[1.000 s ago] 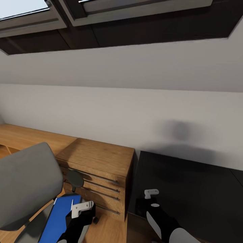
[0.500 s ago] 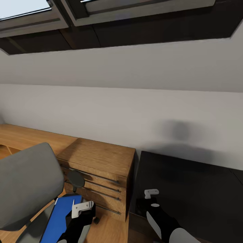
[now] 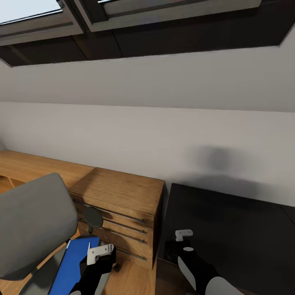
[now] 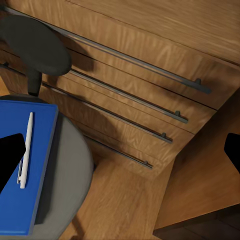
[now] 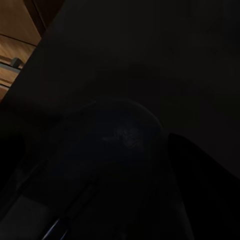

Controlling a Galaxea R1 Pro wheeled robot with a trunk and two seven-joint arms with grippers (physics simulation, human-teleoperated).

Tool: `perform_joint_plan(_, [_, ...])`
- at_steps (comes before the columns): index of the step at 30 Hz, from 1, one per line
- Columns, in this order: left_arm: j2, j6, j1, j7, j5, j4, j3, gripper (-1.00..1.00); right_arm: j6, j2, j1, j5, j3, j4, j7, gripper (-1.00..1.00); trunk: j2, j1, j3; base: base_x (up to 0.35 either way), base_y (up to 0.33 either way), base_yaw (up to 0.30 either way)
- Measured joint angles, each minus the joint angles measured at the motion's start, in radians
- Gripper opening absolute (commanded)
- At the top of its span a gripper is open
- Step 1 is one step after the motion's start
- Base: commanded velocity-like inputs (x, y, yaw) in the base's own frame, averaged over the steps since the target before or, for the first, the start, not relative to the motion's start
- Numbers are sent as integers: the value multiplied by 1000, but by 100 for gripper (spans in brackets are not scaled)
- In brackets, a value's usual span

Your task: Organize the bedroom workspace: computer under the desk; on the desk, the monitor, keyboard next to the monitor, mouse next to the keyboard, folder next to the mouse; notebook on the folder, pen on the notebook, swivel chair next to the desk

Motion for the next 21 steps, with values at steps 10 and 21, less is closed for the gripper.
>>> perform_joint_plan(10, [0, 0, 0, 0, 0, 0, 0, 100, 0, 0, 0, -1, 0, 0, -1, 100, 0, 0, 0, 0, 0, 0])
perform_joint_plan(21, [0, 0, 0, 0, 0, 0, -1, 100, -1, 0, 0, -1, -1, -5, -1, 100, 28, -15, 12, 0, 0, 0])
